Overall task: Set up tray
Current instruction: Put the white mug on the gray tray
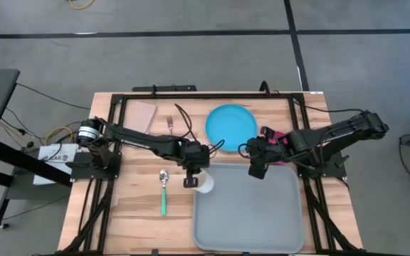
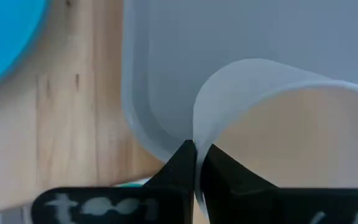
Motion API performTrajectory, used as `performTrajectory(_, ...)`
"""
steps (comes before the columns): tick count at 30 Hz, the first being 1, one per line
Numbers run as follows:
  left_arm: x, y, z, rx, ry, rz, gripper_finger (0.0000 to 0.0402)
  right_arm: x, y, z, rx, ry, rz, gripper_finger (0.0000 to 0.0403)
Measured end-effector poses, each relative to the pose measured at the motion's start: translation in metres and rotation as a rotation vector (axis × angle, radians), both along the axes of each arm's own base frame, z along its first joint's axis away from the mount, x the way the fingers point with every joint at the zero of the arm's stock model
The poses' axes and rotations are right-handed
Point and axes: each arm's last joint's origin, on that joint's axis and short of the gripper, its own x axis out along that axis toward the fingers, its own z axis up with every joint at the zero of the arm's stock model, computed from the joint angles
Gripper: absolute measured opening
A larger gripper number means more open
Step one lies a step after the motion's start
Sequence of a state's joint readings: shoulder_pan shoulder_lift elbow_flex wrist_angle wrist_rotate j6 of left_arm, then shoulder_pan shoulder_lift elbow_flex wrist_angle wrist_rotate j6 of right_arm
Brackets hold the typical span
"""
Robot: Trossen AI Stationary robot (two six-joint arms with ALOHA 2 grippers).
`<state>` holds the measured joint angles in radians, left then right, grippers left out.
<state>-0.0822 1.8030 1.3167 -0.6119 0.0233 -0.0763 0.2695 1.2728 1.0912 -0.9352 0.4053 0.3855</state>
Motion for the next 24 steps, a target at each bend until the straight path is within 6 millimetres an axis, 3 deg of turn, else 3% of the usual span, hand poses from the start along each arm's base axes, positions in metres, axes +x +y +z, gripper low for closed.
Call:
performTrajectory(14,0.006,0.007,-0.001,0.039,-0.044,0.114,0.0,0.001,0.001,-0.001,-0.002,0.005,0.004,0.0171)
performTrajectory(20,0.018,0.007,0.029,0.031,-0.142,0.127,0.0,0.001,0.001,-0.001,-0.002,0.006,0.004,0.0169)
performTrajectory(24,0.019,0.009,0.039,-0.045,-0.136,0.22,0.0,0.001,0.001,-0.001,-0.002,0.006,0.004,0.017)
